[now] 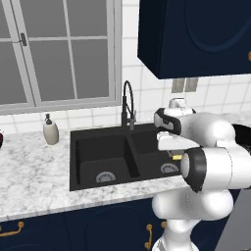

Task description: Pick the pan and sponge and place them into the sink. Then turn on the water.

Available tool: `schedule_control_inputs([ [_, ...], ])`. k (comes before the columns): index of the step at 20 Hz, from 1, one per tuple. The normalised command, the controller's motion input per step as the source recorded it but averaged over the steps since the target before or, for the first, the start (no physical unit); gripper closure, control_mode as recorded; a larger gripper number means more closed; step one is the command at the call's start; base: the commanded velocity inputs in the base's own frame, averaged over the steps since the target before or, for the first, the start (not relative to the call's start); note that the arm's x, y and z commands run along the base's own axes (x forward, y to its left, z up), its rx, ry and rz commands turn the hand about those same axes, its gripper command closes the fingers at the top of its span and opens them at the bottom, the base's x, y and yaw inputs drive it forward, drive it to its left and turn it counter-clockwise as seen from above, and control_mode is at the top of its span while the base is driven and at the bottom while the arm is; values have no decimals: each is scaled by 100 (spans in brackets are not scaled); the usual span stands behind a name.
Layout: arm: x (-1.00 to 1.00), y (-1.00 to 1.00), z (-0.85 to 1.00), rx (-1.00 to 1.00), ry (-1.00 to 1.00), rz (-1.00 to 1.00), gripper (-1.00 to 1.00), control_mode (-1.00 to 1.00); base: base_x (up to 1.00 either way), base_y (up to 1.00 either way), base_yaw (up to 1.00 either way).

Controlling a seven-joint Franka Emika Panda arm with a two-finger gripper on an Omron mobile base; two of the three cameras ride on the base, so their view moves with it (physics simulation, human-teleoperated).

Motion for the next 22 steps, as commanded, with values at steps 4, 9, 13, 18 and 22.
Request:
schedule_control_inputs([
  [4, 9, -52, -19, -1, -1, -1, 100, -100, 0, 0, 0],
  [9, 10, -52, -26, 0, -11, 12, 100, -100, 0, 0, 0],
  [13, 3, -48, -30, 0, -34, 14, 100, -100, 0, 0, 0],
  [18, 16, -17, -24, 2, -12, 2, 100, -100, 0, 0, 0],
  [22, 37, 0, -20, 0, 0, 0, 100, -100, 0, 0, 0],
])
